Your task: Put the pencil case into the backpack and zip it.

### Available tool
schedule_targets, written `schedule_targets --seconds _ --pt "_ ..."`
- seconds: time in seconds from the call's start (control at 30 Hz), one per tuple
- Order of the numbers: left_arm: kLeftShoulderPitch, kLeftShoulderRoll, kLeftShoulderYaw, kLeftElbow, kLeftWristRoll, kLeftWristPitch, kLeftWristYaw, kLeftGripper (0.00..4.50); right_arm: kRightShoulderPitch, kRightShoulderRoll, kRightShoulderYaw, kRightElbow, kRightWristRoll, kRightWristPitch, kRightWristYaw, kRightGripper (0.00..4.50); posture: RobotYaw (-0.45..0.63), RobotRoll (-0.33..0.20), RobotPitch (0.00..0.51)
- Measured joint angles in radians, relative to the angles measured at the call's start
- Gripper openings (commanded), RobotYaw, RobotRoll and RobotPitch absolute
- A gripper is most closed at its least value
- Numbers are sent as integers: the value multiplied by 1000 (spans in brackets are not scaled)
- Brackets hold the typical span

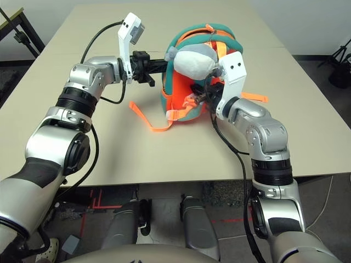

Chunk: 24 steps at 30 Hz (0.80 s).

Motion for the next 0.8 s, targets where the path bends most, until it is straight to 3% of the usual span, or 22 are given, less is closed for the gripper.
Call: schedule_targets --seconds 0.07,0.17,0.3,0.5,0.8 --pt "-1 29 32 -59 -37 43 -5 0 2 1 0 -1 0 0 0 198 -207 0 144" --pt "-5 100 81 -146 -87 109 -7 660 2 1 1 -1 1 -2 2 198 -193 0 142" --pt "-41 172 132 -245 -139 173 -5 2200 0 1 1 8 -1 -6 3 198 -186 0 140" --pt "-31 178 114 -417 -193 245 -14 4488 -9 3 9 31 -3 -19 6 198 -187 0 139" --pt "-30 166 -21 -522 -219 299 -60 4500 -9 4 10 32 -3 -23 10 198 -200 0 138"
